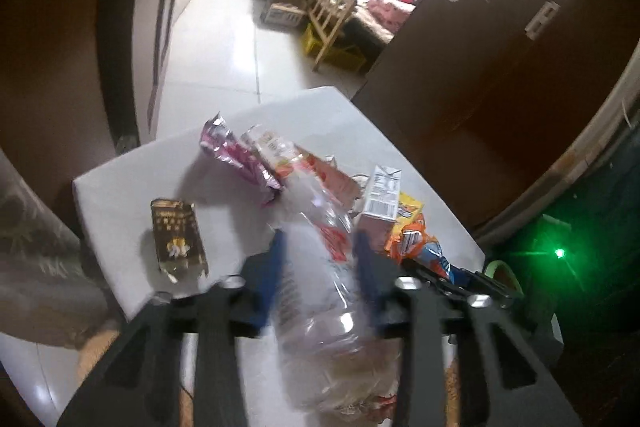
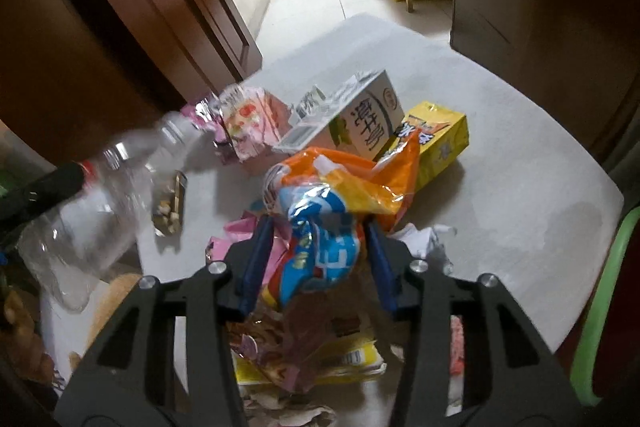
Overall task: Collect trash
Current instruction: 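Lower the left tool onto the clear water bottle and close on it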
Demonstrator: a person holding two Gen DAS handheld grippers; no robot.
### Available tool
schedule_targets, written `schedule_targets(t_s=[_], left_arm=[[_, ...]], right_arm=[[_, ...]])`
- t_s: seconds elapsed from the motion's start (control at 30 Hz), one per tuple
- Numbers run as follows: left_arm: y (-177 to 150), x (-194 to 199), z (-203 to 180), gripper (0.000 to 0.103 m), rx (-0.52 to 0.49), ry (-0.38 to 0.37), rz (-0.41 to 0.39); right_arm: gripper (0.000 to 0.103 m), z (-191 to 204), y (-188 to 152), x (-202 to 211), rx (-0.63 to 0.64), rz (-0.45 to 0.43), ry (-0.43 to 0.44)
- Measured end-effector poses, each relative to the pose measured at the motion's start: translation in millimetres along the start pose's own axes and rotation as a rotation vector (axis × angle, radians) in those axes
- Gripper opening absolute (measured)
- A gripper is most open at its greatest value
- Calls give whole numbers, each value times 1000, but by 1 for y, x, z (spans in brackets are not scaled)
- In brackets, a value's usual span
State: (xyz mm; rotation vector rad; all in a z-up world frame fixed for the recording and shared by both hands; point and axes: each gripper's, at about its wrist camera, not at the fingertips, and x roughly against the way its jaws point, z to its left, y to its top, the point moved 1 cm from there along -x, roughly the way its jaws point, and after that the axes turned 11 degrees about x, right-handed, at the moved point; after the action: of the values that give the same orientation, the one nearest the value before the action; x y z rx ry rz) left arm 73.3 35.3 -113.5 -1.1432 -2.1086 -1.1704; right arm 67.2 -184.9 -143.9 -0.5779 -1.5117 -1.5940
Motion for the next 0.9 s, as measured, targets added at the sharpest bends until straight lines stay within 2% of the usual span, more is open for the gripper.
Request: schedule_targets(t_s=[0.07, 0.23, 0.27, 0.33, 0.4, 0.47, 0.63, 0.77, 0.9], left_arm=[[-3, 4, 2, 8, -7, -14, 3], [-9, -6, 9, 8, -8, 9, 53], [-10, -9, 9, 10, -19, 19, 69], [-19, -14, 12, 21, -61, 62, 96], [-26, -13, 16, 46, -96, 95, 99], [-30, -11, 21, 54, -134, 151, 92], [-32, -33, 42, 56, -128, 249, 133], [-36, -63, 56, 55, -107, 274, 208], [-39, -83, 60, 54, -136, 357, 215]], right_arm=[[44, 0, 0, 14, 7, -40, -2], [44, -2, 1, 47, 18, -106, -6], [44, -3, 0, 50, 19, -111, -8], [44, -5, -5, 57, 15, -122, -9], [44, -9, -10, 62, -3, -128, -5], [44, -12, -12, 65, -16, -135, -3], [44, -14, -17, 77, -28, -157, -4], [44, -10, -16, 87, -17, -181, -2], [44, -9, -18, 92, -10, -184, 8]])
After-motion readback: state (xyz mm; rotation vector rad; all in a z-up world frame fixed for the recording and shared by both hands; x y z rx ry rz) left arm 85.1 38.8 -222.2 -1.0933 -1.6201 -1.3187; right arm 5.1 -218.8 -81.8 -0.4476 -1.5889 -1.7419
